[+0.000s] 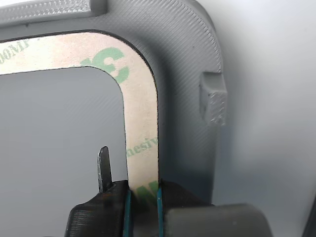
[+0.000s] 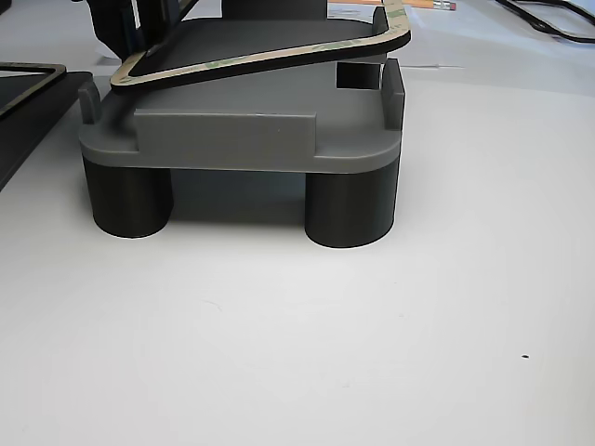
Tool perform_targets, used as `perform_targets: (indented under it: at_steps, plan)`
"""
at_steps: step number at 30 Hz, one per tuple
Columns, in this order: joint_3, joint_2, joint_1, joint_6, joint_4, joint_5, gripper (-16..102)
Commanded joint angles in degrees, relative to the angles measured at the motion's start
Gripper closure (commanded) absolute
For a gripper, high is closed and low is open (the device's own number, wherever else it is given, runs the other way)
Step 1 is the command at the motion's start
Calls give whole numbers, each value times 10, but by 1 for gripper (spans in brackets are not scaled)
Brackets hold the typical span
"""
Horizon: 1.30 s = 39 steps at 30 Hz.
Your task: Move top rectangular frame to the holder.
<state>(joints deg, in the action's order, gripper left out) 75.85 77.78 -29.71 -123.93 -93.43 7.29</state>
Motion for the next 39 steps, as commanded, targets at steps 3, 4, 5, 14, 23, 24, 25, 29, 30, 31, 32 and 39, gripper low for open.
perform_targets:
  at_steps: [3, 4, 5, 14, 23, 24, 25, 29, 30, 31, 32, 39]
  plan:
    - [-3, 23, 9, 2, 4, -3, 97]
    - [-3, 22, 9, 0, 5, -4, 97]
    - [-3, 21, 9, -1, 6, -4, 97]
    - [-1, 15, 8, -2, 9, -6, 97]
    - [6, 12, 8, 0, 9, -13, 97]
    - [8, 12, 8, 0, 9, -13, 97]
    - [10, 13, 8, 0, 9, -13, 97]
    - [11, 12, 8, -4, 10, -13, 97]
    - [11, 12, 8, -4, 11, -13, 97]
    - [14, 12, 7, -5, 14, -14, 97]
    - [18, 12, 7, -5, 16, -15, 97]
    - [26, 13, 7, -7, 23, -18, 97]
